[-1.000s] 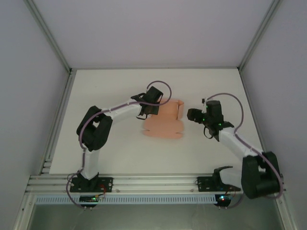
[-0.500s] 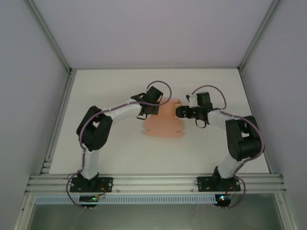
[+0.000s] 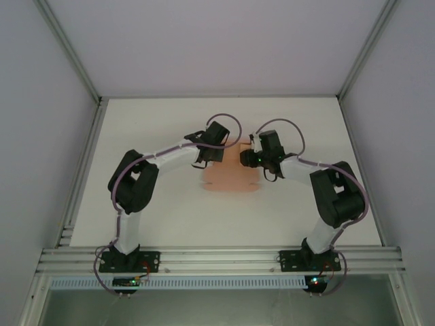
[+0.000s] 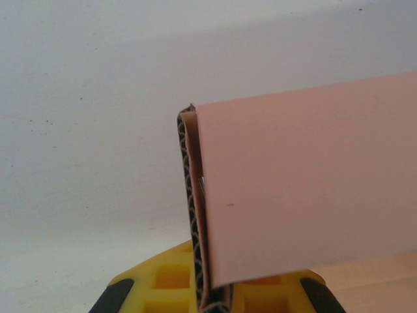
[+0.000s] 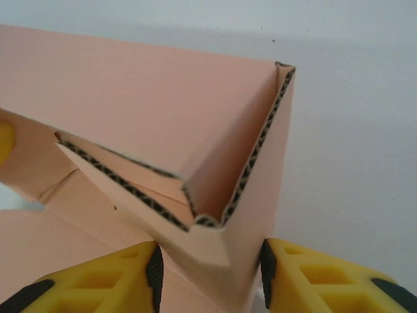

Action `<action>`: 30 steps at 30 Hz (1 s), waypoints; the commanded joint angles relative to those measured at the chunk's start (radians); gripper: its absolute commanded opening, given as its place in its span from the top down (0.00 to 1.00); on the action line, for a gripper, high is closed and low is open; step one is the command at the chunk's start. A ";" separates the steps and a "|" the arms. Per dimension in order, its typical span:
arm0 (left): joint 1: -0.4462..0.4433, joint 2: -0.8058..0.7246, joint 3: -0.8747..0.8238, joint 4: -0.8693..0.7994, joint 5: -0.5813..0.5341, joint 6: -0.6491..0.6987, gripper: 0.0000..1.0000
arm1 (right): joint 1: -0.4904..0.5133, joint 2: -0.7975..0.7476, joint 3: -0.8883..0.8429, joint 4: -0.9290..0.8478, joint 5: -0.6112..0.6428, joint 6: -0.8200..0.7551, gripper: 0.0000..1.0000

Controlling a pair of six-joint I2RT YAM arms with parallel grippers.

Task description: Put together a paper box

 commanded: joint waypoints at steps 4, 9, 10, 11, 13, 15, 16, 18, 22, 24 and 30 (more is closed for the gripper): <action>-0.004 0.047 -0.013 -0.130 0.039 0.023 1.00 | 0.060 0.016 0.072 -0.010 0.185 0.138 0.59; -0.006 0.046 -0.013 -0.125 0.044 0.023 1.00 | 0.091 0.034 0.093 -0.057 0.314 0.186 0.57; -0.005 0.046 -0.014 -0.125 0.044 0.023 1.00 | 0.092 0.044 0.098 -0.073 0.340 0.195 0.60; -0.006 0.044 -0.014 -0.125 0.044 0.022 1.00 | 0.092 0.054 0.101 -0.082 0.377 0.202 0.64; -0.005 0.041 -0.017 -0.125 0.043 0.022 1.00 | 0.092 0.065 0.105 -0.092 0.431 0.203 0.72; -0.005 0.038 -0.020 -0.123 0.040 0.017 1.00 | 0.093 0.084 0.127 -0.124 0.519 0.204 0.77; -0.006 0.037 -0.022 -0.122 0.039 0.016 1.00 | 0.096 0.095 0.141 -0.144 0.564 0.208 0.79; -0.007 0.036 -0.020 -0.123 0.039 0.014 1.00 | 0.109 0.122 0.173 -0.242 0.633 0.268 0.83; -0.006 0.035 -0.021 -0.127 0.037 0.010 1.00 | 0.120 0.173 0.215 -0.362 0.759 0.362 0.86; -0.008 0.034 -0.020 -0.127 0.037 0.009 1.00 | 0.121 0.190 0.228 -0.385 0.784 0.391 0.89; -0.008 0.029 -0.020 -0.122 0.042 -0.007 1.00 | 0.121 0.245 0.266 -0.470 0.857 0.505 0.86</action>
